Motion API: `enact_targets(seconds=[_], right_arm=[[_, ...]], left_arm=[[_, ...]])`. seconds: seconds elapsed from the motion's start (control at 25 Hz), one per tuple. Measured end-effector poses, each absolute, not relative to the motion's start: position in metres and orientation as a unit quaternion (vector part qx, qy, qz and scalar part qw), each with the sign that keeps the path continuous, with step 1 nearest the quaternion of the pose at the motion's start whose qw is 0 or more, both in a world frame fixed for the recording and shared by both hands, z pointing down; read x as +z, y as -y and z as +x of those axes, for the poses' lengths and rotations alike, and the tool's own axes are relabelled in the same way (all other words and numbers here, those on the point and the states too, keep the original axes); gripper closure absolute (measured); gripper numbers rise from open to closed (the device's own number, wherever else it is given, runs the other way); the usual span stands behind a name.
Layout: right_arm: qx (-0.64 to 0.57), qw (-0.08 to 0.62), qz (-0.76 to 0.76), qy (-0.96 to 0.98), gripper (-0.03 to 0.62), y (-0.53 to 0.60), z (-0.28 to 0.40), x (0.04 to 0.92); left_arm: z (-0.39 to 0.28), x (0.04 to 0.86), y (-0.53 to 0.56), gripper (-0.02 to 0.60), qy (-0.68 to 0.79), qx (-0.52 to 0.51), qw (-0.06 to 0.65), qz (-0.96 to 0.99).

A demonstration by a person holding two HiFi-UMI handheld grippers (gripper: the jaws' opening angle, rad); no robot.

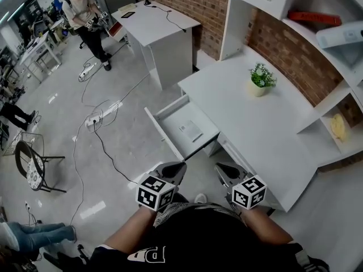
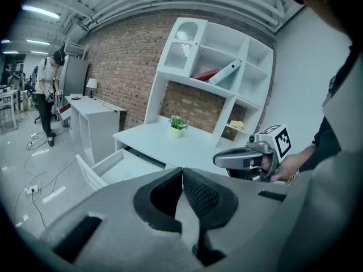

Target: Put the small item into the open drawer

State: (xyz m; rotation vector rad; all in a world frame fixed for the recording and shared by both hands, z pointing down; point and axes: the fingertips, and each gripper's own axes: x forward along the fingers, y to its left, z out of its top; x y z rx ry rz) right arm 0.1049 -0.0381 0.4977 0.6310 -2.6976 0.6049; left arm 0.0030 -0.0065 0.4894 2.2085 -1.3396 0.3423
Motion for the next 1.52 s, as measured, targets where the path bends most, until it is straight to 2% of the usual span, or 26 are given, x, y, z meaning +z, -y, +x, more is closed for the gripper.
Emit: enact_targets(seconds=[1.52], right_arm=[[0.191,0.176,0.205,0.944,0.591,0.025,0.101,0.501]], left_arm=[[0.004,0.487,0.0,0.565,0.507,0.133,0.252,0.813]])
